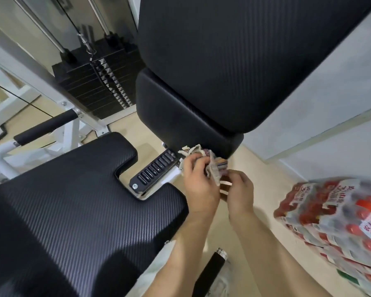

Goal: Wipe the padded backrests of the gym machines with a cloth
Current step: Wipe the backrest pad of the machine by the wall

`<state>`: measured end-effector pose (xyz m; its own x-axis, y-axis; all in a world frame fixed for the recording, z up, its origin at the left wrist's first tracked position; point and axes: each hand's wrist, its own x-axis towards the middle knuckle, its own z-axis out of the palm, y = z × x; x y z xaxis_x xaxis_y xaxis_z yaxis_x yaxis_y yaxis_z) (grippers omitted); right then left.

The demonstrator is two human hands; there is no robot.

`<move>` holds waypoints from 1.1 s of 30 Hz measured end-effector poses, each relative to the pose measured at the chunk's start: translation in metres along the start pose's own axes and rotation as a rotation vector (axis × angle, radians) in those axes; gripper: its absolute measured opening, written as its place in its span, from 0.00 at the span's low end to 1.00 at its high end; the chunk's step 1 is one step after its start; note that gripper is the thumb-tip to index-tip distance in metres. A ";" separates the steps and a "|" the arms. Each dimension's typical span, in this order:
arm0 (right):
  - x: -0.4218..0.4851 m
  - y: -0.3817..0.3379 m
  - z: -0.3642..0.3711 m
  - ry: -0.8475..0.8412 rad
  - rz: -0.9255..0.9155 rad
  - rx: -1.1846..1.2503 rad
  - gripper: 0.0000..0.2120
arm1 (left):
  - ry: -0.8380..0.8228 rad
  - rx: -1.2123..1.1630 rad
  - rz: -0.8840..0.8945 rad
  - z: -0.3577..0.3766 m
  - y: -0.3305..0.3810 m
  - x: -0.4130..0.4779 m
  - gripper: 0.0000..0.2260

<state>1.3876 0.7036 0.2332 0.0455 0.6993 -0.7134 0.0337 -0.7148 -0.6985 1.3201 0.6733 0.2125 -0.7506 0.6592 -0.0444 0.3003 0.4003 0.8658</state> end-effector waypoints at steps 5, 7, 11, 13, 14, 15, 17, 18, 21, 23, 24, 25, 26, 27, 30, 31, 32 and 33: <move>-0.022 -0.007 -0.010 -0.159 0.172 0.279 0.16 | -0.351 -0.005 -0.034 -0.020 0.021 -0.020 0.04; -0.028 -0.007 -0.017 -0.140 0.140 0.341 0.15 | -0.650 -0.160 -0.100 -0.038 0.032 -0.019 0.06; -0.035 -0.020 -0.024 0.190 -0.204 0.163 0.08 | -0.648 -0.036 -0.019 -0.070 0.045 0.012 0.10; -0.033 -0.039 -0.014 0.286 -0.402 0.212 0.20 | -0.393 0.133 0.129 -0.076 0.049 0.029 0.12; -0.029 -0.045 -0.005 0.249 -0.489 0.228 0.25 | -0.307 0.117 0.125 -0.075 0.052 0.035 0.10; -0.024 -0.045 0.008 0.185 -0.557 0.210 0.29 | -0.244 0.086 0.090 -0.071 0.055 0.042 0.08; -0.015 -0.037 0.037 0.135 -0.644 0.036 0.31 | -0.145 0.058 0.023 -0.061 0.062 0.053 0.08; -0.011 -0.028 0.049 0.165 -0.676 -0.071 0.32 | -0.113 0.038 -0.008 -0.057 0.063 0.057 0.08; 0.002 -0.009 0.068 0.372 -0.729 -0.136 0.30 | -0.087 0.023 -0.032 -0.046 0.057 0.060 0.08; 0.013 0.001 0.075 0.495 -0.745 -0.082 0.30 | -0.091 0.058 -0.006 -0.044 0.047 0.055 0.07; 0.018 0.007 0.078 0.546 -0.751 -0.084 0.31 | -0.089 0.075 -0.001 -0.045 0.042 0.053 0.07; 0.022 0.015 0.083 0.581 -0.748 -0.096 0.31 | -0.087 0.093 -0.004 -0.047 0.035 0.051 0.07; 0.025 0.023 0.087 0.590 -0.724 -0.101 0.31 | -0.084 0.107 -0.015 -0.049 0.028 0.048 0.07; 0.026 0.033 0.090 0.570 -0.677 -0.098 0.31 | -0.084 0.115 -0.035 -0.052 0.020 0.046 0.07; 0.024 0.066 0.095 0.453 -0.475 -0.111 0.35 | -0.100 0.118 -0.135 -0.061 -0.004 0.039 0.06; 0.025 0.076 0.095 0.424 -0.428 -0.120 0.35 | -0.104 0.115 -0.163 -0.063 -0.010 0.037 0.06; 0.026 0.084 0.096 0.405 -0.398 -0.126 0.34 | -0.101 0.110 -0.194 -0.065 -0.016 0.036 0.06; 0.028 0.089 0.096 0.389 -0.382 -0.121 0.32 | -0.096 0.104 -0.237 -0.068 -0.020 0.036 0.06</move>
<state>1.2956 0.6599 0.1454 0.3720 0.8707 -0.3219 0.2329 -0.4232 -0.8756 1.2471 0.6460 0.2272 -0.7493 0.5947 -0.2914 0.1851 0.6105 0.7700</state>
